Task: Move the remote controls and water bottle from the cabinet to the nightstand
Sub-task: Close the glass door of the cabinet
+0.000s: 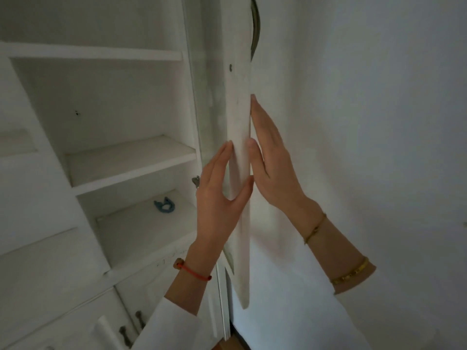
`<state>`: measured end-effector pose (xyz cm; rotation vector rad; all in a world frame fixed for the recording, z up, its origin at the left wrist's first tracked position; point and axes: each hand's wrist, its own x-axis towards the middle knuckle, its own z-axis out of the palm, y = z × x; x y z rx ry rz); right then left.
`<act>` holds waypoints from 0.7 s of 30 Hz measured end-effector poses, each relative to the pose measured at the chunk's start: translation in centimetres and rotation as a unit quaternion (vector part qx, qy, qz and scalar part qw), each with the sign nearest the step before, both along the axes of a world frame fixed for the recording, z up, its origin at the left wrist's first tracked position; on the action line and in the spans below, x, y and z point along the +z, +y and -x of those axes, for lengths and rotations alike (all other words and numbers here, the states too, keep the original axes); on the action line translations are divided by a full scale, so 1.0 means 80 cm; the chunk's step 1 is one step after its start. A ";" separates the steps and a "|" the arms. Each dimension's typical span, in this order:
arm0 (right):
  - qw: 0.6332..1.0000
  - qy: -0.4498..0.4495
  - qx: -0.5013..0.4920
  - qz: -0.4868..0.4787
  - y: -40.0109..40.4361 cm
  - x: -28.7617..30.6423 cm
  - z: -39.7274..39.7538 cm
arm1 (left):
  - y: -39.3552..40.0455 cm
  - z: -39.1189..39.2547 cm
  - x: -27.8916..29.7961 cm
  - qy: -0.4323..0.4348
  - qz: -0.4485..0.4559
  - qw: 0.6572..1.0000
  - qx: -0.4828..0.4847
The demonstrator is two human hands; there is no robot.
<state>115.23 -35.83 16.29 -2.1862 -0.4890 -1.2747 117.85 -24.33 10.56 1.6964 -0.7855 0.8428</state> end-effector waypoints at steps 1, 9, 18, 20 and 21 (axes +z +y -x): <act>1.000 -0.003 0.011 0.008 0.009 -0.001 -0.004 | 0.011 0.000 -0.001 -0.004 0.007 1.000 0.006; 0.994 -0.013 0.094 0.053 0.072 -0.001 -0.037 | 0.083 -0.001 -0.003 -0.007 0.033 0.996 0.080; 0.977 0.010 0.198 0.078 0.163 -0.001 -0.090 | 0.164 -0.012 0.001 0.003 0.039 0.977 0.207; 0.974 0.014 0.205 0.092 0.187 0.000 -0.105 | 0.191 -0.027 -0.002 0.021 0.035 0.972 0.232; 0.973 0.013 0.206 0.099 0.198 0.001 -0.113 | 0.205 -0.038 -0.004 0.026 0.032 0.969 0.243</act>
